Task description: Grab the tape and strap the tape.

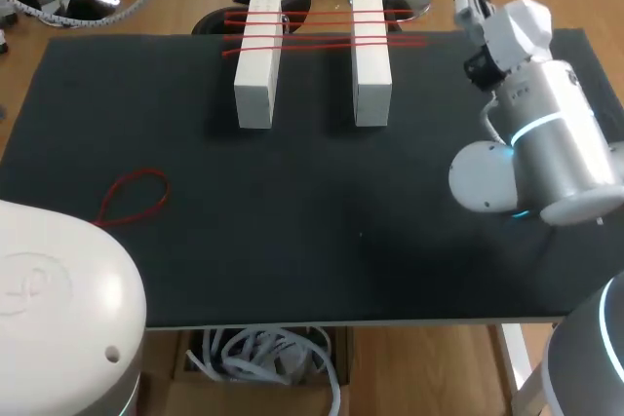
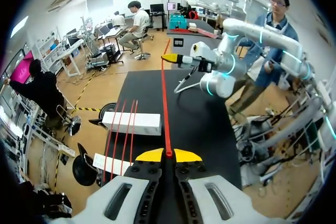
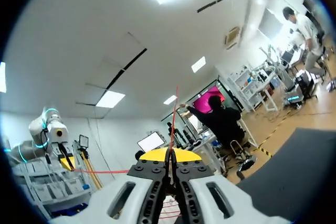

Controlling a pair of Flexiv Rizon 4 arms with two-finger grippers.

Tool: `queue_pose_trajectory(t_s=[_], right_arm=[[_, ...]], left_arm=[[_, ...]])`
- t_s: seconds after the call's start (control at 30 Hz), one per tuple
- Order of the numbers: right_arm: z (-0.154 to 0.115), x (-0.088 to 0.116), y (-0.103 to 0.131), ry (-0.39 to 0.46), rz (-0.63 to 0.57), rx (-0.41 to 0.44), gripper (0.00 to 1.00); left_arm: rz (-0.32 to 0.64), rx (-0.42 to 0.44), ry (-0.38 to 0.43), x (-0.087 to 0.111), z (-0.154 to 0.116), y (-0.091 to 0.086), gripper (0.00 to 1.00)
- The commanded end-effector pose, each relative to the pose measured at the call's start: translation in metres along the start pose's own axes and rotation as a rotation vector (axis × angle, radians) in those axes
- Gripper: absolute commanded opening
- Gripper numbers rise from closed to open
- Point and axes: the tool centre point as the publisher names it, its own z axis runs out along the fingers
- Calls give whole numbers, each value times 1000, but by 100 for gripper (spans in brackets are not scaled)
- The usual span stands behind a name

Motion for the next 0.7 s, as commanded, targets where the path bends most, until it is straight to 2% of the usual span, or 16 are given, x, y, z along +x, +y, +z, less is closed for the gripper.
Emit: queue_pose_trajectory(t_s=[0.03, 0.1, 0.27, 0.37, 0.5, 0.7], right_arm=[[12, 26, 7, -141, 1, 24, 0], [15, 33, 5, -164, 3, 36, 0], [23, 51, 6, -148, -14, 44, 0], [30, 63, 10, -129, -81, 51, 0], [35, 74, 11, -132, -263, 99, 0], [37, 85, 11, -149, -445, 122, 0]], left_arm=[[-1, -3, 2, 0, -2, 1, 0], [-1, -3, 2, 0, -2, 1, 0], [-1, -3, 2, 0, -2, 1, 0], [-1, -3, 2, 0, -2, 1, 0], [-1, -3, 2, 0, -2, 1, 0], [-1, -3, 2, 0, -2, 1, 0]])
